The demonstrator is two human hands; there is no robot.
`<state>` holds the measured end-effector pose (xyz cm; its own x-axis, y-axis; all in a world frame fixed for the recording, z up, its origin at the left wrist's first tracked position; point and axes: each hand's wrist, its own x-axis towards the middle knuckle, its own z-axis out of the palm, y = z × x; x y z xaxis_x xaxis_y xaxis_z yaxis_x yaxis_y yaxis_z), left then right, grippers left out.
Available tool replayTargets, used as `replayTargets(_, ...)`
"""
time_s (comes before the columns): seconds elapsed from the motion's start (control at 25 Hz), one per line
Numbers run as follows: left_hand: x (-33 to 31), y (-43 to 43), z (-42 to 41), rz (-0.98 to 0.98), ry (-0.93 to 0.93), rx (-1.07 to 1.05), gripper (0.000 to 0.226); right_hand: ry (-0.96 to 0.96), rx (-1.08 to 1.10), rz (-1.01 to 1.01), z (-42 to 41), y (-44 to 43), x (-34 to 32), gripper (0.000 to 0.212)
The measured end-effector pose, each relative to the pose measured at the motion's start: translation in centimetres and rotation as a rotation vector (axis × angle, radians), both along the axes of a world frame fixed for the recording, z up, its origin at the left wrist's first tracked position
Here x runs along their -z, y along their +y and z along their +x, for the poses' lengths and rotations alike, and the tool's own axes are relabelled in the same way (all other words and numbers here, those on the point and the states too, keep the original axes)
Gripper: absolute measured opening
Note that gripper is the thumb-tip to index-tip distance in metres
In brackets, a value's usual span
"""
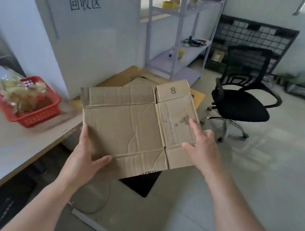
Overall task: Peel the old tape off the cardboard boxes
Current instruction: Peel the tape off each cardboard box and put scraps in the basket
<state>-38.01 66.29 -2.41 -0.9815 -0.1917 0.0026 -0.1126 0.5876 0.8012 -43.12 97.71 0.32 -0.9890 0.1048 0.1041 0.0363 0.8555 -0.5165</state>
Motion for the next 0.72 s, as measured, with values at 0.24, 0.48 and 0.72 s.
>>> replayTargets(0.24, -0.4, 9.8, -7.1, -0.088, -0.014, 0.203, 0.118, 0.001, 0.211, -0.044, -0.3, 10.3, -0.1, 0.073)
replayTargets(0.48, 2.0, 19.7, -15.8, -0.046, -0.002, 0.299, 0.116, -0.021, 0.333, -0.034, -4.9, 19.7, 0.8, 0.073)
replayTargets(0.72, 3.1, 25.2, -24.5, 0.003, -0.049, 0.233, 0.114, -0.099, 0.296, 0.054, -16.3, 25.0, 0.4, 0.073)
